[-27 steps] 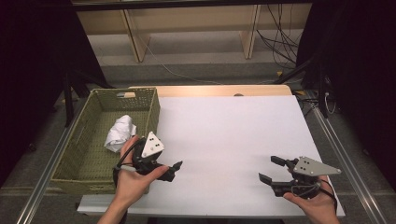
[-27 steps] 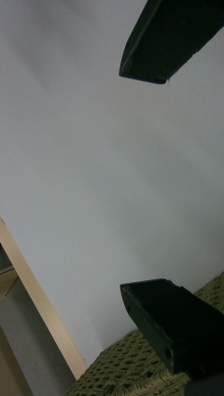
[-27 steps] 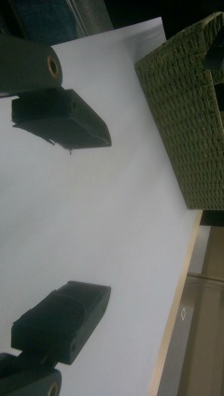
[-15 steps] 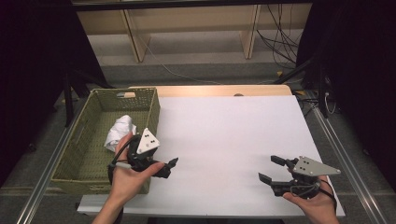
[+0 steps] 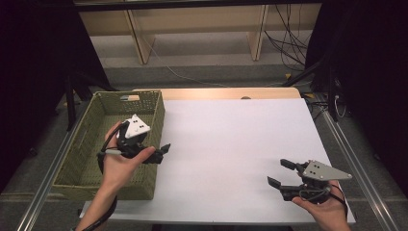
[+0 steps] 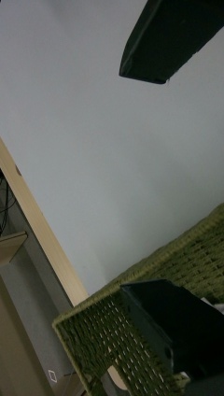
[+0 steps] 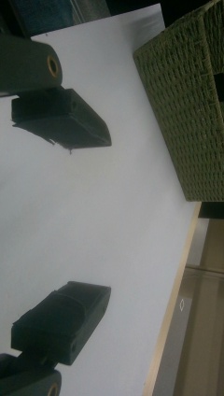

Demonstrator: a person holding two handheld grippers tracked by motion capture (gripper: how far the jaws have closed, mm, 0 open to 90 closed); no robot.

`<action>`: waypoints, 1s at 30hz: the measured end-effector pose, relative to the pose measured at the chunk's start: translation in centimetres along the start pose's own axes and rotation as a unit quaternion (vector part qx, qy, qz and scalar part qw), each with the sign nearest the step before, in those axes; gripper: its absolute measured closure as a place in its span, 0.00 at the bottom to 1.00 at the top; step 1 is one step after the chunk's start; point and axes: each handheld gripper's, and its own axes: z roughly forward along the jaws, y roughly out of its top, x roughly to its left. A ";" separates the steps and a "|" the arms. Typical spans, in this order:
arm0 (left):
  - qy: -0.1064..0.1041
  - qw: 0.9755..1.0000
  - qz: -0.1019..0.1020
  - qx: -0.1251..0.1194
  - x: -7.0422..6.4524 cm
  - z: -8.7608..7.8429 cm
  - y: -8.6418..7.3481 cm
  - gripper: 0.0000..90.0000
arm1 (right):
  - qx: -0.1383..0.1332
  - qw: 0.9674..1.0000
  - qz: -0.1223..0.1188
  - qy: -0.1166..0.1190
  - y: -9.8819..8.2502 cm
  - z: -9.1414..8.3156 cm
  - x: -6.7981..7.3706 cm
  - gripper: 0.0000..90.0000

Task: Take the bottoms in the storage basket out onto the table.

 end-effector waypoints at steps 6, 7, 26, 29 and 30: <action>0.017 1.000 -0.015 0.012 2.8 0.9 0.0 0.00 | 0.000 1.000 -0.002 -0.001 0.0 0.0 0.0 0.27; 0.020 1.000 -0.020 0.013 3.3 1.1 -0.1 0.00 | 0.000 1.000 -0.001 -0.001 0.0 0.0 0.0 0.27; 0.069 0.987 -0.103 0.103 12.3 6.9 -4.0 0.00 | 0.004 1.000 0.001 -0.004 0.0 0.0 -0.1 0.27; 0.077 0.982 -0.120 0.122 13.2 8.1 -5.2 0.00 | 0.004 1.000 0.001 -0.002 -0.1 0.1 -0.2 0.27; 0.080 0.980 -0.126 0.130 13.5 8.5 -5.6 0.00 | 0.004 1.000 0.002 -0.002 -0.1 0.1 -0.2 0.27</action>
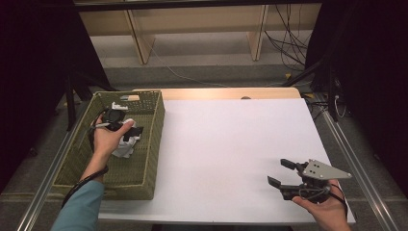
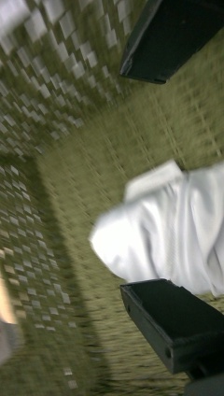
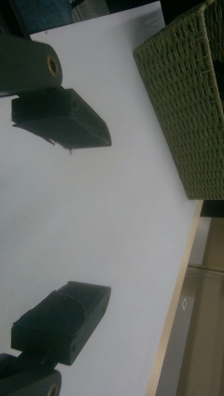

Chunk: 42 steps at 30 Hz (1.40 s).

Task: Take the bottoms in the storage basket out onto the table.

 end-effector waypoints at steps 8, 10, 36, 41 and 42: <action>0.025 0.997 -0.027 0.066 1.5 2.5 -1.2 0.00 | 0.003 1.000 0.004 0.003 0.0 0.1 0.0 0.27; 0.024 0.996 -0.039 0.075 1.7 2.7 -1.4 0.00 | 0.005 1.000 0.001 0.006 0.0 0.1 0.1 0.27; 0.058 0.985 -0.070 0.145 0.8 3.9 -2.6 0.37 | 0.008 1.000 -0.003 0.010 -0.1 0.2 0.1 0.27; 0.073 0.984 -0.062 0.151 0.3 3.9 -2.4 0.39 | 0.007 1.000 -0.001 0.012 -0.1 0.2 0.1 0.27; 0.073 0.984 -0.061 0.151 0.2 3.9 -2.3 0.39 | 0.006 1.000 0.001 0.011 0.0 0.2 0.1 0.27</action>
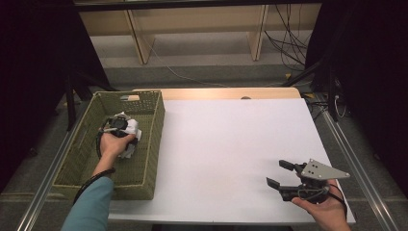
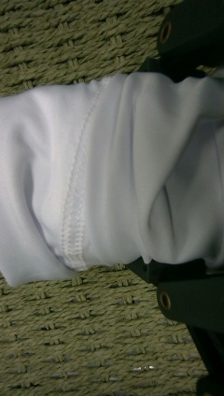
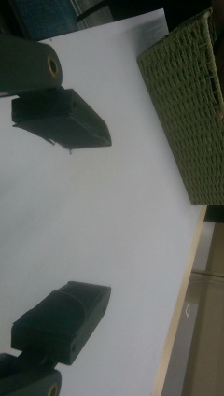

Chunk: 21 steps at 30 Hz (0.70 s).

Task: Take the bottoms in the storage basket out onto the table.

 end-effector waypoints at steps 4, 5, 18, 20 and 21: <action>0.004 1.000 0.006 0.000 -0.2 -0.2 0.0 0.40 | -0.001 1.000 0.002 -0.001 0.0 0.0 0.0 0.27; 0.005 1.000 0.007 -0.001 -0.2 -0.3 -0.1 0.41 | -0.001 1.000 0.002 -0.001 0.0 0.0 0.0 0.27; 0.004 0.997 0.013 -0.070 -0.8 -3.1 -0.7 0.41 | -0.003 1.000 0.002 -0.003 0.1 0.0 0.0 0.27; 0.007 0.997 0.017 -0.081 -0.9 -3.4 -1.0 0.41 | -0.004 1.000 0.001 -0.004 0.1 0.0 0.0 0.27; 0.010 0.996 0.018 -0.085 -0.9 -3.5 -1.1 0.41 | -0.005 1.000 0.003 -0.004 0.1 -0.1 0.0 0.27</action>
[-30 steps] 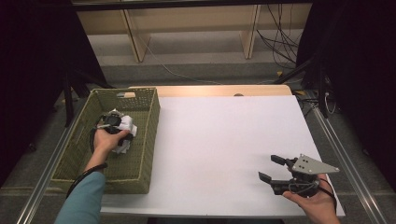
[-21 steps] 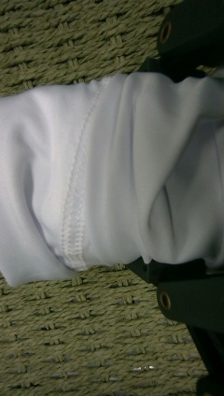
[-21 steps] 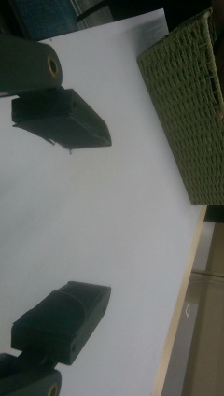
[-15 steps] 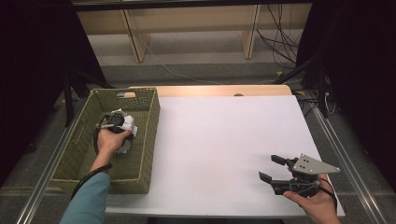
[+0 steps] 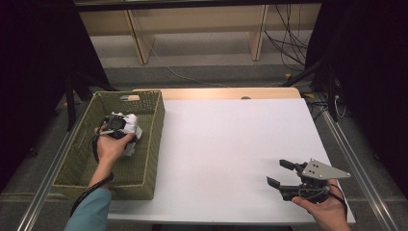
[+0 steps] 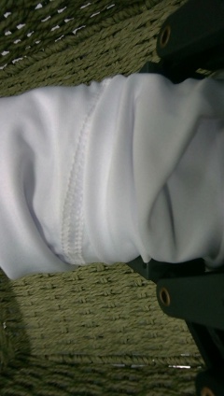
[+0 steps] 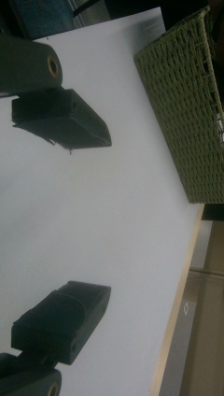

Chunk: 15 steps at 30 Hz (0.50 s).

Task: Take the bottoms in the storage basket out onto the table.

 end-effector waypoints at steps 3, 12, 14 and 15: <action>0.004 1.000 0.007 -0.012 -0.3 -0.4 -0.3 0.41 | 0.001 1.000 -0.002 0.000 0.0 0.0 0.0 0.27; 0.018 0.998 0.026 -0.056 -1.7 -1.5 -0.7 0.41 | -0.001 1.000 -0.003 -0.001 0.0 -0.1 -0.1 0.27; 0.013 0.998 0.022 -0.061 -1.8 -1.7 -0.7 0.41 | -0.001 1.000 -0.002 -0.003 0.0 -0.1 0.0 0.27; 0.011 0.998 0.018 -0.065 -1.7 -1.8 -0.7 0.41 | -0.001 1.000 -0.002 -0.003 0.0 -0.1 0.0 0.27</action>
